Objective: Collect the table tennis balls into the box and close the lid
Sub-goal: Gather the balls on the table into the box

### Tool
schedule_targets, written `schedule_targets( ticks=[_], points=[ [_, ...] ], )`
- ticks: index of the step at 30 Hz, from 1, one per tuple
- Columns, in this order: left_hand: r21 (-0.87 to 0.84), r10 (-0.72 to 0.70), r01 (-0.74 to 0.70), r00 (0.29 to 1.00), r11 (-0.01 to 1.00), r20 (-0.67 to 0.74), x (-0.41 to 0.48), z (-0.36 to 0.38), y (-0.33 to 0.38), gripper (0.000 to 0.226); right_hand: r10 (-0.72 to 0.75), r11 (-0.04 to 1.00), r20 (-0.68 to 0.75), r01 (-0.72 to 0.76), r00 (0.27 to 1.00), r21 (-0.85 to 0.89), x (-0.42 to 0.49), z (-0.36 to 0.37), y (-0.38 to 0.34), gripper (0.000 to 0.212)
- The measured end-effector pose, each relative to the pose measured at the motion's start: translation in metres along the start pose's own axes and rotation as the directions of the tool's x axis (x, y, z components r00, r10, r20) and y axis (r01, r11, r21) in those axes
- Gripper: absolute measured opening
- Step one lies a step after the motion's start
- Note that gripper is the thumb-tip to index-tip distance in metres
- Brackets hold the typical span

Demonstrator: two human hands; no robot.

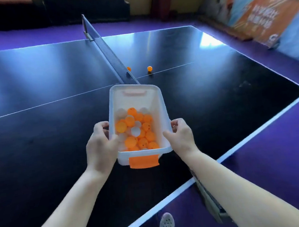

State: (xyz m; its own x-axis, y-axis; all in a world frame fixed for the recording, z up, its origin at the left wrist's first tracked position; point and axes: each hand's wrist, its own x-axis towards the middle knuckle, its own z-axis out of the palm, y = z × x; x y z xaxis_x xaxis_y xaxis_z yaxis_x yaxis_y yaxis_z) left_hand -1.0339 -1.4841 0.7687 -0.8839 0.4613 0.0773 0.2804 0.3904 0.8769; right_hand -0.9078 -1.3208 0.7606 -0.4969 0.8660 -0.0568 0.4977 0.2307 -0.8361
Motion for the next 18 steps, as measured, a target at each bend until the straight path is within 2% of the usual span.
schedule_targets(
  ticks=[3,6,9,13,18],
  points=[
    [-0.067,0.092,-0.091,0.995,0.994,0.022,-0.010,0.016,0.039,0.035,0.011,0.995,-0.137,0.002,0.991,0.100,-0.016,-0.049,0.000,0.018],
    [-0.105,0.170,-0.163,0.984,0.981,0.057,-0.025,0.041,0.074,0.032,0.014,0.985,-0.245,0.028,0.970,0.169,-0.028,-0.100,0.007,0.021],
    [-0.153,0.213,-0.196,0.972,0.969,0.103,-0.047,0.075,0.106,0.029,0.031,0.986,-0.324,0.025,0.946,0.166,-0.037,-0.149,0.027,0.023],
    [-0.167,0.260,-0.232,0.950,0.958,0.174,-0.084,0.138,0.142,0.029,0.108,0.982,-0.388,-0.038,0.915,0.183,-0.047,-0.218,0.073,0.017],
    [-0.127,0.300,-0.276,0.922,0.953,0.246,-0.144,0.238,0.184,0.028,0.213,0.963,-0.378,-0.129,0.901,0.235,-0.059,-0.313,0.149,0.017]
  ],
)
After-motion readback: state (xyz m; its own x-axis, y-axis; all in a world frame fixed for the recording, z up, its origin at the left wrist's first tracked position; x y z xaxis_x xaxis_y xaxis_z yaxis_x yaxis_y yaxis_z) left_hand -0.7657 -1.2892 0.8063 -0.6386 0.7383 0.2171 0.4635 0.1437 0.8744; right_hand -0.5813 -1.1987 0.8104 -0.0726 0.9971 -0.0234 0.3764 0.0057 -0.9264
